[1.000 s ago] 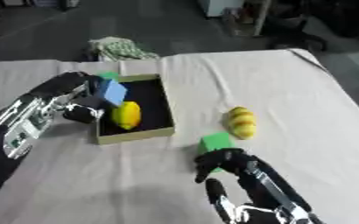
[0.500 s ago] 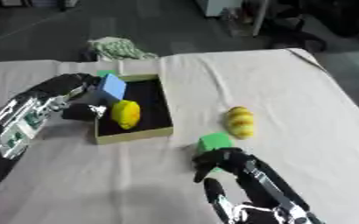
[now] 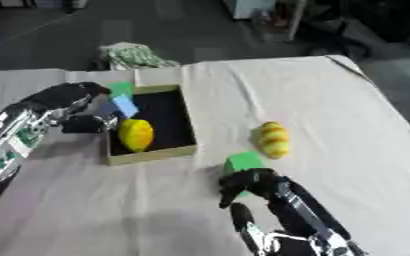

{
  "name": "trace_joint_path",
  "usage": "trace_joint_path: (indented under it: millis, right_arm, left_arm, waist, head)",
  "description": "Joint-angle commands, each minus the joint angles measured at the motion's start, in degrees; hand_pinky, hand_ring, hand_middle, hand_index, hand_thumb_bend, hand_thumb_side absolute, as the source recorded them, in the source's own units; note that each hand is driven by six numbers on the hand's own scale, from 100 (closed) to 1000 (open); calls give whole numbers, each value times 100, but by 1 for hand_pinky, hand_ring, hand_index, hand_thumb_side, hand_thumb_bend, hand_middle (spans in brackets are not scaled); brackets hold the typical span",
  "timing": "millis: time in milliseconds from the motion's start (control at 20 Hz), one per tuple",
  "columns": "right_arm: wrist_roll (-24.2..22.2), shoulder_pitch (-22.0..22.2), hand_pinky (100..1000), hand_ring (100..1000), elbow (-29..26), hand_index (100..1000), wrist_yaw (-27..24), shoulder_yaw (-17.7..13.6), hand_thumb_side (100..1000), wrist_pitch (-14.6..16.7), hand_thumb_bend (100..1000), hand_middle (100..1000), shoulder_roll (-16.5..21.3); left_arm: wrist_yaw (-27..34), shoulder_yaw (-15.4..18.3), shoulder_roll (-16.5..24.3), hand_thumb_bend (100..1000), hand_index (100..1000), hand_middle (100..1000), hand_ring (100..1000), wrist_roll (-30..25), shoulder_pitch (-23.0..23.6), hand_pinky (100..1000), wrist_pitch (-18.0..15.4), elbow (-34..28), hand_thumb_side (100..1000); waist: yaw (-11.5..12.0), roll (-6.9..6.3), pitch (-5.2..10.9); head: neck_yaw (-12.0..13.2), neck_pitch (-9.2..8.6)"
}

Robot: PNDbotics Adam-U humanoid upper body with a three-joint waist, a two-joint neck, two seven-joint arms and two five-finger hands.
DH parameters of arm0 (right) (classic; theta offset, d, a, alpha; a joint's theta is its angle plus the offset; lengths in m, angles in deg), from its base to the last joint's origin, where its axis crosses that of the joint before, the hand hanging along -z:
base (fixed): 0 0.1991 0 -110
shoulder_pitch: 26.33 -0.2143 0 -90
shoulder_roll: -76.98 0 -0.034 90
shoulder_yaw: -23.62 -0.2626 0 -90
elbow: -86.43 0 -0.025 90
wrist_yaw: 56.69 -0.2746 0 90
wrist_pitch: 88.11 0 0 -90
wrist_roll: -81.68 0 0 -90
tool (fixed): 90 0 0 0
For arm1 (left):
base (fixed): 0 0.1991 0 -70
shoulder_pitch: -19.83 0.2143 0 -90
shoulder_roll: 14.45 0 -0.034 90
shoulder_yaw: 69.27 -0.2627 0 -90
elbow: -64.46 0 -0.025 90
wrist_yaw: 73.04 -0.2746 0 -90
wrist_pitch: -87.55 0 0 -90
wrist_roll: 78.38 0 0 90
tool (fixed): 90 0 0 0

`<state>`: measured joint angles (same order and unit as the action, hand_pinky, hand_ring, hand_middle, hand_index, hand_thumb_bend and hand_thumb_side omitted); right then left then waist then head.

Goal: Pick up objects on the table and place them in the box.

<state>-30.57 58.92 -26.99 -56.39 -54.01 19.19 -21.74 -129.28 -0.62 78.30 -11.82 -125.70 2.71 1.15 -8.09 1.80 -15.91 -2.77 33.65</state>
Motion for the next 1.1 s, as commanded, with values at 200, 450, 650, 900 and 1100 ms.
trace_joint_path:
  millis: [200,450,650,900,1100]
  right_arm:
    - [30,-30,723,577,-118,762,-11,-50,391,3,100,537,15]
    - [55,-22,723,577,-118,762,14,-81,391,-9,100,536,26]
    - [88,-13,723,577,-118,762,49,-115,389,-2,100,535,56]
    - [196,-52,724,578,-118,764,135,-217,381,128,100,535,265]
    - [337,-145,725,579,-118,767,192,-328,364,312,100,537,626]
  left_arm:
    - [-86,22,182,315,993,907,825,119,-101,861,-118,-230,983]
    - [558,18,563,245,986,877,814,97,-65,855,-210,-969,920]
    - [1266,80,1117,131,972,836,790,4,147,841,-142,-1965,850]
    - [2471,427,1893,100,962,795,774,113,760,837,178,-3457,750]
    - [3491,799,2283,100,930,752,751,367,1525,831,422,-4606,572]
  waist:
    - [0,-16,88]
    - [43,-38,95]
    - [104,-53,100]
    - [201,-44,93]
    - [315,-29,87]
  head:
    - [-46,-61]
    - [-121,-46]
    - [-196,-44]
    - [-244,-45]
    - [-235,-42]
